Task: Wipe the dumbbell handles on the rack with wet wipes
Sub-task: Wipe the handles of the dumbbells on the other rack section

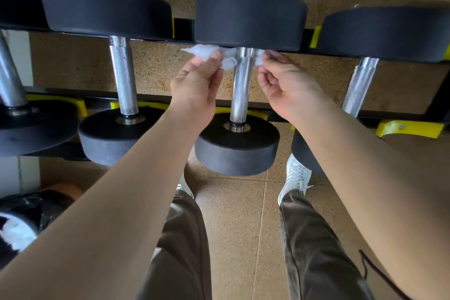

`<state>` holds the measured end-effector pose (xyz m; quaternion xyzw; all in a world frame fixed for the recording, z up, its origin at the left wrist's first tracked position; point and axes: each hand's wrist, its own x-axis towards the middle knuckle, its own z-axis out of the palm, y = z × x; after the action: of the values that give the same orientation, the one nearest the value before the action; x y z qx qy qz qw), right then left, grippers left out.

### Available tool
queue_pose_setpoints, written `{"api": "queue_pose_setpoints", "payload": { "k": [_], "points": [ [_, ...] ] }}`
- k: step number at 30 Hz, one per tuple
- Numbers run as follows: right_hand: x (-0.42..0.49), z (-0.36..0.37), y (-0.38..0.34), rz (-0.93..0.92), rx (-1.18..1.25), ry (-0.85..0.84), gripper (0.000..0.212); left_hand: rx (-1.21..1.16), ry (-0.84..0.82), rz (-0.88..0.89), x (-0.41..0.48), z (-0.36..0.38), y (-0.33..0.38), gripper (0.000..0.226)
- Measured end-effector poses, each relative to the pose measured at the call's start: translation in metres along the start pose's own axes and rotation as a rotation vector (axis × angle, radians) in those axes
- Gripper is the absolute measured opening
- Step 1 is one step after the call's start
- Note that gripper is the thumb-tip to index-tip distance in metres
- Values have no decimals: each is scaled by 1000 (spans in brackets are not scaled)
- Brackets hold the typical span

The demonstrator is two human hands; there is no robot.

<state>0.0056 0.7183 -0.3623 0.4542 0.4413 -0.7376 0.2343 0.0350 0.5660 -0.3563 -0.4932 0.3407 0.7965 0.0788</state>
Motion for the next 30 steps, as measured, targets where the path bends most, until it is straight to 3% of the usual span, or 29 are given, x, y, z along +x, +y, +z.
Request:
{"api": "queue_pose_setpoints", "payload": {
  "k": [6,13,18,24,27,30],
  "points": [
    [-7,-33,4,-5,118,-42,11,212,0,6,11,8,-4,19],
    [-9,-6,12,-133,-299,-28,17,241,-41,9,2,-42,6,18],
    [-8,-39,7,-166,-369,99,16,539,16,-5,2,-23,-15,24],
    [-8,-37,29,-185,-583,-1,16,700,10,73,-10,-43,3,19],
    [-7,-36,34,-229,-767,-60,18,784,13,141,-11,-58,11,19],
    [-9,-48,24,-303,-1093,-64,10,1064,13,229,-6,-53,0,13]
  ]
}}
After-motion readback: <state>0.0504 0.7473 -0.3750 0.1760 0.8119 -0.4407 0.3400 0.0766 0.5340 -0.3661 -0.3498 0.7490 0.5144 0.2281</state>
